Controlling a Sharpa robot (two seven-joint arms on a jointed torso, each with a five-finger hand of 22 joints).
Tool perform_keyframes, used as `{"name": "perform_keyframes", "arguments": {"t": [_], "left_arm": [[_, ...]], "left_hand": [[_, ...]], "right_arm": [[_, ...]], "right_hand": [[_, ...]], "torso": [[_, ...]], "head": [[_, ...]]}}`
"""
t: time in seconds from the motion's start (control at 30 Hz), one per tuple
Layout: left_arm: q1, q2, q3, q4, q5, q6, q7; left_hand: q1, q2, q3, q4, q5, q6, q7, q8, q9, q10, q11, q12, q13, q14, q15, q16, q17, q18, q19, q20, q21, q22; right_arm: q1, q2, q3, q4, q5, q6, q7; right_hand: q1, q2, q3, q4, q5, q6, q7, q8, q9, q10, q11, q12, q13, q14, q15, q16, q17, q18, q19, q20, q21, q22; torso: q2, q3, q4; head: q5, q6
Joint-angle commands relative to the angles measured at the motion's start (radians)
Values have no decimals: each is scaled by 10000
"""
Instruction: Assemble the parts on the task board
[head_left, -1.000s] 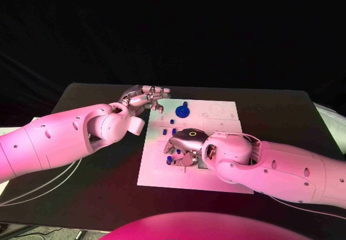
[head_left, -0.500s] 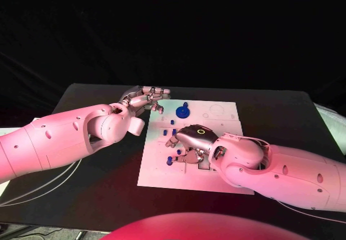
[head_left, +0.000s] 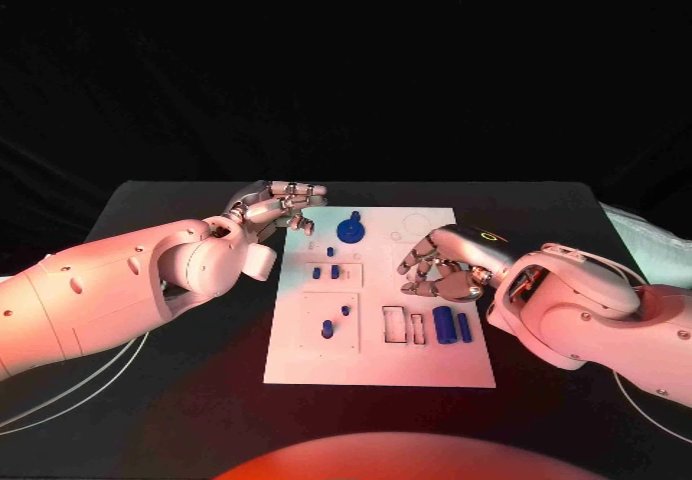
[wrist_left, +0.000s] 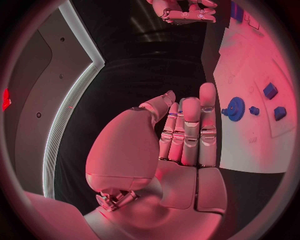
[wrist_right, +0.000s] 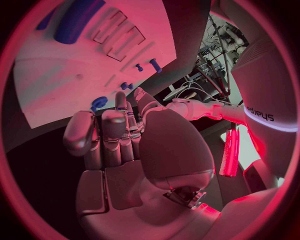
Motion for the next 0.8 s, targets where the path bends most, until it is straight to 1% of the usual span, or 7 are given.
{"name": "perform_keyframes", "arguments": {"t": [0.03,0.17,0.23,0.3,0.43,0.57,0.8], "left_arm": [[3,20,4,46,7,190,64],[0,14,-3,68,7,232,60],[-3,7,-8,69,7,244,61],[-8,-5,-11,72,7,245,65],[-22,-35,-16,79,7,247,67],[-36,-49,-19,79,7,249,66],[-57,-64,-20,81,7,254,68]], "left_hand": [[70,0,-61,2,-7,-58,12,45,0,-68,-11,39,-13,-10,43,46,-4,184,52,43,-38,-13],[70,0,-61,2,-7,-58,12,45,0,-68,-11,39,-13,-10,43,46,-4,184,52,43,-38,-13],[70,0,-61,2,-7,-58,12,45,0,-68,-11,39,-13,-10,43,46,-4,184,52,43,-38,-13],[70,0,-61,2,-7,-58,12,45,0,-68,-11,39,-13,-10,43,46,-4,184,52,43,-38,-13],[70,0,-61,2,-7,-58,12,45,0,-68,-11,39,-13,-10,43,46,-4,184,52,43,-38,-13],[70,0,-61,2,-7,-58,12,45,0,-68,-11,39,-13,-10,43,46,-4,184,52,43,-38,-13],[70,0,-61,2,-7,-58,12,45,0,-68,-11,39,-13,-10,43,46,-4,184,52,43,-38,-13]], "right_arm": [[29,-335,-37,81,930,464,-1729],[11,-668,-131,95,811,589,-2419],[-65,-755,-170,100,644,620,-2665],[-136,-795,-194,110,460,657,-2869],[-252,-827,-228,127,52,827,-3163],[-322,-802,-245,126,-112,969,-3260],[-474,-614,-262,80,-232,1214,-3321]], "right_hand": [[-403,-156,-228,313,144,57,-98,23,0,516,-147,379,368,362,-136,372,433,-219,162,-94,285,370],[-1167,-365,-982,1055,352,40,-208,102,21,864,-262,1406,1403,465,-199,1496,2007,-373,462,-205,866,1211],[-1037,-322,-1491,1408,301,-10,-210,229,60,499,-272,2923,3184,386,-264,1940,2583,-414,460,-210,1053,1449],[-919,-174,-1891,1701,287,-54,-233,355,97,272,-257,4270,4812,376,-186,2241,3026,-444,494,-182,1207,1672],[-1053,-43,-2507,1750,255,-152,-194,528,140,112,-212,5670,6612,406,-169,2608,3637,-488,570,-143,1395,1963],[-1119,67,-2718,1769,291,-161,-200,627,172,114,-213,6164,7281,434,-152,2777,3940,-514,622,-135,1484,2107],[-1230,217,-2930,1775,367,-67,-243,808,276,119,-244,6541,7834,459,-170,2921,4197,-537,668,-141,1563,2235]], "torso": [[-78,4,-161],[-124,-6,-233],[-140,-3,-254],[-148,0,-267],[-144,3,-265],[-147,-8,-260],[-124,-3,-270]], "head": [[-106,45],[-136,32],[-150,34],[-154,28],[-210,-2],[-257,0],[-228,-19]]}}
